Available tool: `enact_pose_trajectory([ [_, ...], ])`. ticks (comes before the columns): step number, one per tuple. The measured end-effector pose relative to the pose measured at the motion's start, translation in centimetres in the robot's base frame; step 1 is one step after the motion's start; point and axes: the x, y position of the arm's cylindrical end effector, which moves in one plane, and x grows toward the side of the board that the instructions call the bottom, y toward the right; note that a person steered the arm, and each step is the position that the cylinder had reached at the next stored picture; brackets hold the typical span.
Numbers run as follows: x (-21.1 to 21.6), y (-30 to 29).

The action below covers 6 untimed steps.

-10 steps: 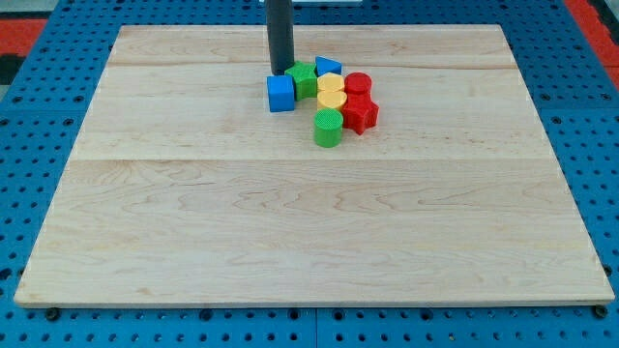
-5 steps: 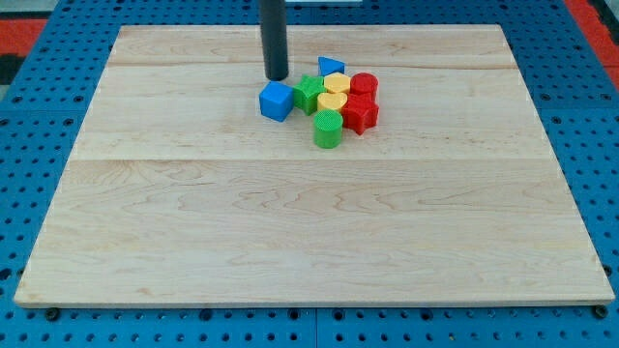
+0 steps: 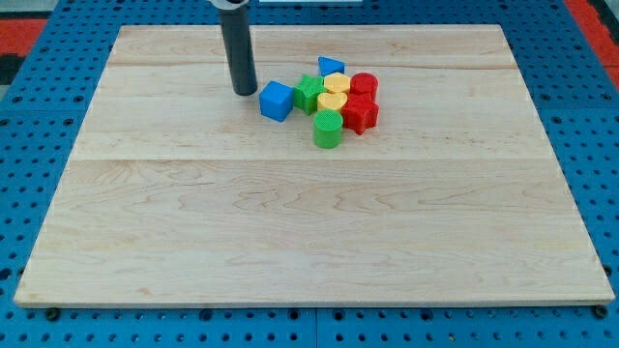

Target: Slide the blue cube towards the green circle a bit

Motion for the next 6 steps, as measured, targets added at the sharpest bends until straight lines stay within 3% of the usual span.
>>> enact_pose_trajectory([
  [5, 3.3, 2.3],
  [6, 4.4, -3.2],
])
